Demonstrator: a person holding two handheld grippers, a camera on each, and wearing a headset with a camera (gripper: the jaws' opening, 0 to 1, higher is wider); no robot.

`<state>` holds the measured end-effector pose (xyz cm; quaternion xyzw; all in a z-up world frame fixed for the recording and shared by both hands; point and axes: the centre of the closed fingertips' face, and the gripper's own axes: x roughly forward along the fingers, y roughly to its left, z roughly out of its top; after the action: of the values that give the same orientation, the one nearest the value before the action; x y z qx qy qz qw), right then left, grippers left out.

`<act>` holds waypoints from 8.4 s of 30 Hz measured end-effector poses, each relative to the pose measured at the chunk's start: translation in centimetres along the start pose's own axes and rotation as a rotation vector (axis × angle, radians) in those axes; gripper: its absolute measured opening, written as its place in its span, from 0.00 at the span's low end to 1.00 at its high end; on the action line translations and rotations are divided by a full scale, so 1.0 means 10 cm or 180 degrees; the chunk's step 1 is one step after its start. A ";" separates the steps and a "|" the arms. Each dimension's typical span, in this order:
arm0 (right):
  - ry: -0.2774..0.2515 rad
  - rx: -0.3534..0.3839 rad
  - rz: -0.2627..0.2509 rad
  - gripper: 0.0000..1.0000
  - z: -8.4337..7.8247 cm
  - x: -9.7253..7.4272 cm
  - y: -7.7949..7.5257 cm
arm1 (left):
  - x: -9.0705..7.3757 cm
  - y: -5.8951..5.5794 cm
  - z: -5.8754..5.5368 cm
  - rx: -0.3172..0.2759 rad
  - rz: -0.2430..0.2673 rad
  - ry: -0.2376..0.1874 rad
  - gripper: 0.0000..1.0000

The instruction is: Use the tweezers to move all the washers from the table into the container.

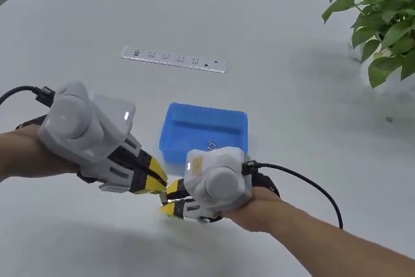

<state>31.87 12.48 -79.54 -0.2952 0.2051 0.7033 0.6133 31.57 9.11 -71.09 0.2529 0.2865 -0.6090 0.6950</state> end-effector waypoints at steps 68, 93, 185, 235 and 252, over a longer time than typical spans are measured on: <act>0.0072 -0.0101 -0.0162 0.09 0.25 -0.54 -0.26 | -0.24 0.19 0.57 0.0216 -0.0002 -0.0138 0.06; 0.0020 -0.0084 -0.0389 0.09 0.30 -0.74 -0.76 | -0.28 0.65 0.77 0.0374 0.0038 -0.0166 0.06; 0.0077 0.0023 -0.0526 0.11 -0.03 -0.70 -1.21 | -0.01 1.10 0.70 0.0375 0.0053 -0.0169 0.06; 0.0076 0.0025 -0.0276 0.11 0.00 -0.34 -0.33 | -0.02 0.26 0.36 0.0218 -0.0016 -0.0063 0.06; 0.0060 0.0087 -0.0171 0.12 -0.07 -0.19 -0.22 | 0.06 0.19 0.21 0.0101 -0.0071 -0.0033 0.06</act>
<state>34.29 10.93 -78.60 -0.2988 0.2124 0.6809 0.6340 33.73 7.45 -70.01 0.2575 0.2760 -0.6226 0.6855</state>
